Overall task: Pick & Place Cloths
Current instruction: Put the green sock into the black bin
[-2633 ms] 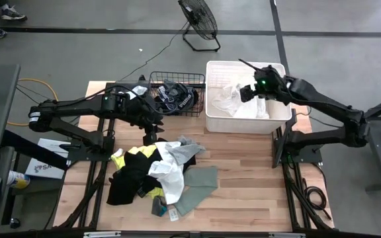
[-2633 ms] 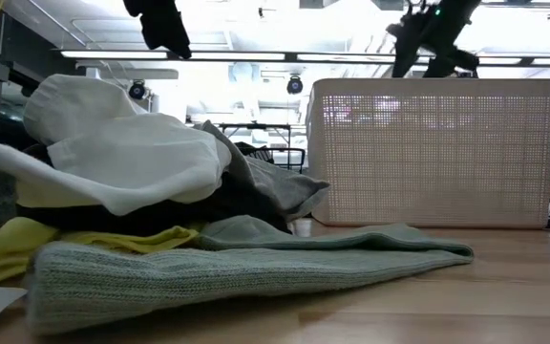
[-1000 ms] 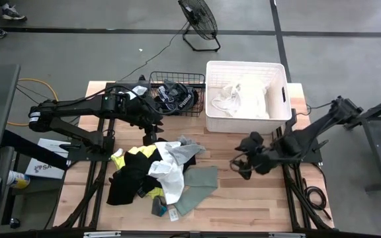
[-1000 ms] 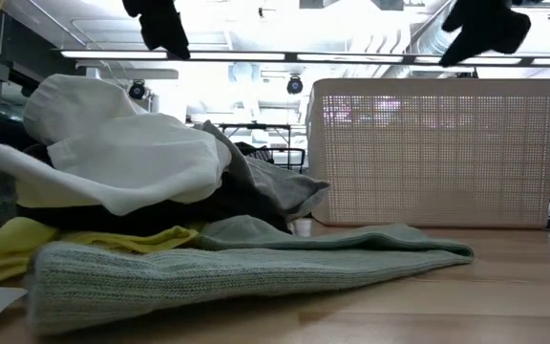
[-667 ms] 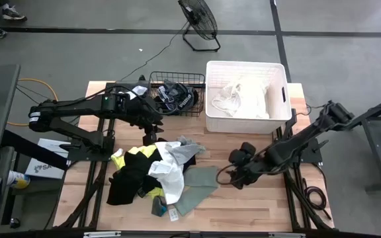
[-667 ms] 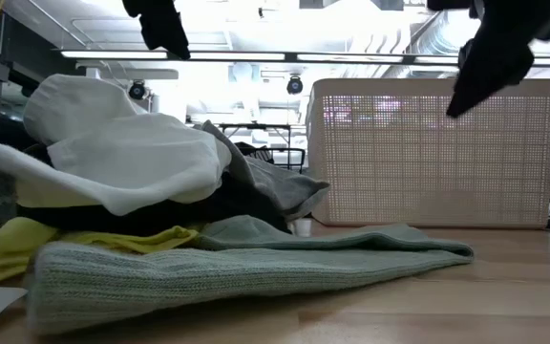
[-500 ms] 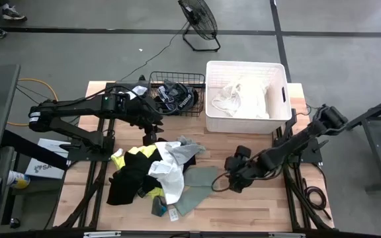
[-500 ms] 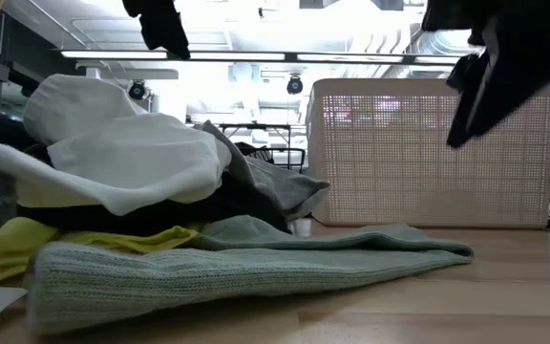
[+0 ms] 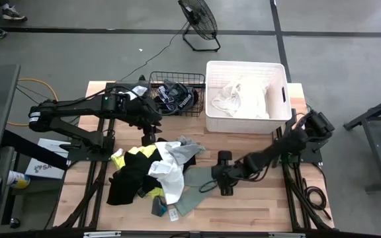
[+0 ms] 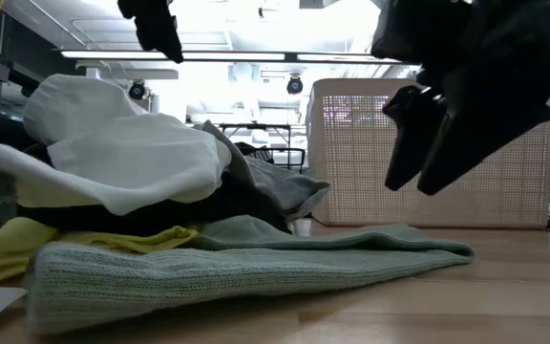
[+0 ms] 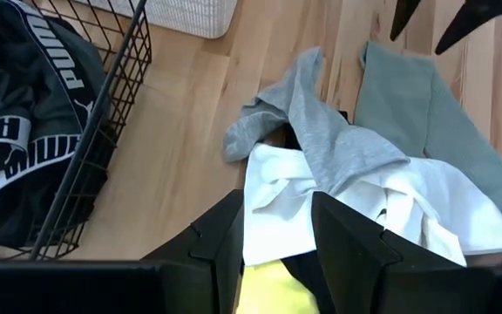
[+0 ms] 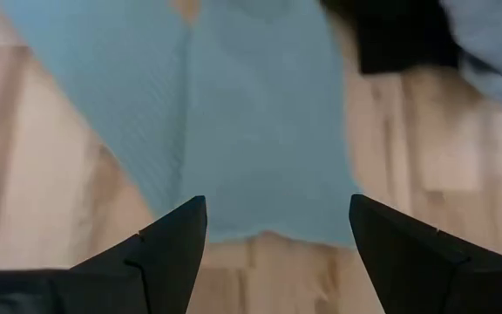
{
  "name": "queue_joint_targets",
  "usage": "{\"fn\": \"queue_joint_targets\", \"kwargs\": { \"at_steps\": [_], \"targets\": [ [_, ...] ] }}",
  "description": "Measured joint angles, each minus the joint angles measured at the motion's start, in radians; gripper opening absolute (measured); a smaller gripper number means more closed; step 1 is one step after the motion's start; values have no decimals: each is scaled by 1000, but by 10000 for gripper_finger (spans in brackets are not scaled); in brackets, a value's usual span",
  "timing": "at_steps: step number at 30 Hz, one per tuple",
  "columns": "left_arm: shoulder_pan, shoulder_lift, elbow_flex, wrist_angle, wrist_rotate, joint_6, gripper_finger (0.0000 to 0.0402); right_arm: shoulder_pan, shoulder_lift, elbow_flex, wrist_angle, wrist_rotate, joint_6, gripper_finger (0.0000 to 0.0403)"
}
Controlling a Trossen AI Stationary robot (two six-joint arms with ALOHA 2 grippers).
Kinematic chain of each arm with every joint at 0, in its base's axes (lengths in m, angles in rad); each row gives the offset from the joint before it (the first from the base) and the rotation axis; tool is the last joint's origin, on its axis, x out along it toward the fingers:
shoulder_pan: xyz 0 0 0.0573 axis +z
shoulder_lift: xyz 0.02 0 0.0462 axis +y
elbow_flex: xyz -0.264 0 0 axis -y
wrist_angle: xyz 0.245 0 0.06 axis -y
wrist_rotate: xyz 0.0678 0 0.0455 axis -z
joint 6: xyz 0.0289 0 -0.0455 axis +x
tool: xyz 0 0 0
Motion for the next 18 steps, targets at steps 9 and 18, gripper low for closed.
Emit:
{"fn": "queue_joint_targets", "kwargs": {
  "at_steps": [9, 18],
  "targets": [
    [0, 0, 0, -3, 0, -13, 131, -27, 50, 1, 40, -86, -8, 274],
    [0, 0, 0, -3, 0, -15, 131, -59, 115, 0, 100, -174, -66, 268]
  ]
}}
